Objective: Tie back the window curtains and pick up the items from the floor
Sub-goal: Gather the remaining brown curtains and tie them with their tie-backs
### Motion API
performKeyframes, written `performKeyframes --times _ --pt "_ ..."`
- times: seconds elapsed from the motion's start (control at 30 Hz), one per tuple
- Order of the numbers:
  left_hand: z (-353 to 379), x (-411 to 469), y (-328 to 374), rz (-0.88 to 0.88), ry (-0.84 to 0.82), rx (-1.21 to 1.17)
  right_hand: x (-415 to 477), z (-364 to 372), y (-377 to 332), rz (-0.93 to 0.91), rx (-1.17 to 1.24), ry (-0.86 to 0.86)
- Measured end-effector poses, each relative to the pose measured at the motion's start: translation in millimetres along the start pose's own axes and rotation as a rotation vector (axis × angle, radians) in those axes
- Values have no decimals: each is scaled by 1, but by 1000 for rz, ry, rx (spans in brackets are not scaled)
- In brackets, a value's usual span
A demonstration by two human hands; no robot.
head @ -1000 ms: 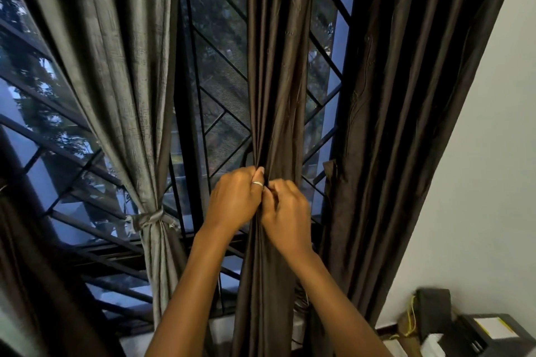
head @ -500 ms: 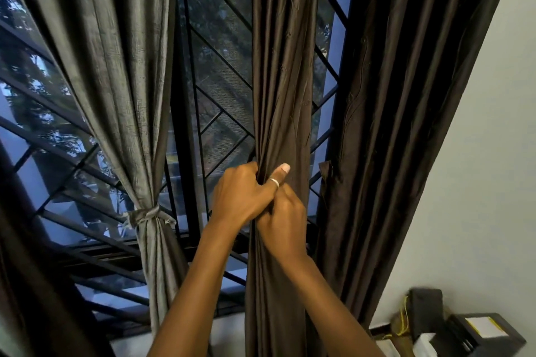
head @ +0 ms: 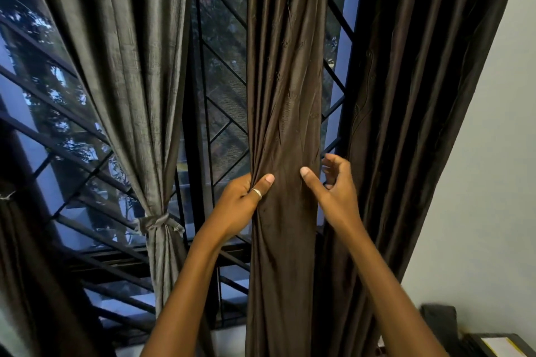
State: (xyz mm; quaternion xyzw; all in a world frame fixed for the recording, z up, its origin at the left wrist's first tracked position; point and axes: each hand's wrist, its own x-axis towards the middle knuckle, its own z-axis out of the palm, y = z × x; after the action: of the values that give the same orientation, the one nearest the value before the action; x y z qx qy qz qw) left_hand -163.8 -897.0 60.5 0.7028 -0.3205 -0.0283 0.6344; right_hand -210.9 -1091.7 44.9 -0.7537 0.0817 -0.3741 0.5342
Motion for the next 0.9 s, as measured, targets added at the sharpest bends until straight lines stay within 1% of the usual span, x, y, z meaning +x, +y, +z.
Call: performKeyframes --times 0.13,0.2,0.27,0.33,0.47,0.57,0.63,0.67,0.77,0.83,0.9 --pt "2 -10 8 -61 -66 -263 26 -18 -12 96 215 -430" --pt "4 -13 10 -98 -91 -360 30 -23 -19 189 354 -625" --pt "6 -15 11 -138 -96 -433 29 -24 -24 258 420 -765" --pt "7 -16 12 -171 -98 -477 26 -22 -25 269 421 -821" --pt "0 -16 10 -173 -97 -439 24 -17 -23 262 407 -751" --pt "-7 -14 9 -136 -31 -305 26 -15 -22 207 262 -673" --pt "-7 -12 5 -78 77 -119 27 -13 -22 112 100 -587" --pt "-6 -11 1 -41 151 12 26 -10 -22 53 11 -519" --pt "3 -11 -13 101 373 419 17 3 -18 -144 -353 -208" --pt "16 -14 -19 206 488 587 4 14 -18 -190 -533 -49" --pt "32 -20 -17 226 560 660 -8 23 -21 -175 -596 18"
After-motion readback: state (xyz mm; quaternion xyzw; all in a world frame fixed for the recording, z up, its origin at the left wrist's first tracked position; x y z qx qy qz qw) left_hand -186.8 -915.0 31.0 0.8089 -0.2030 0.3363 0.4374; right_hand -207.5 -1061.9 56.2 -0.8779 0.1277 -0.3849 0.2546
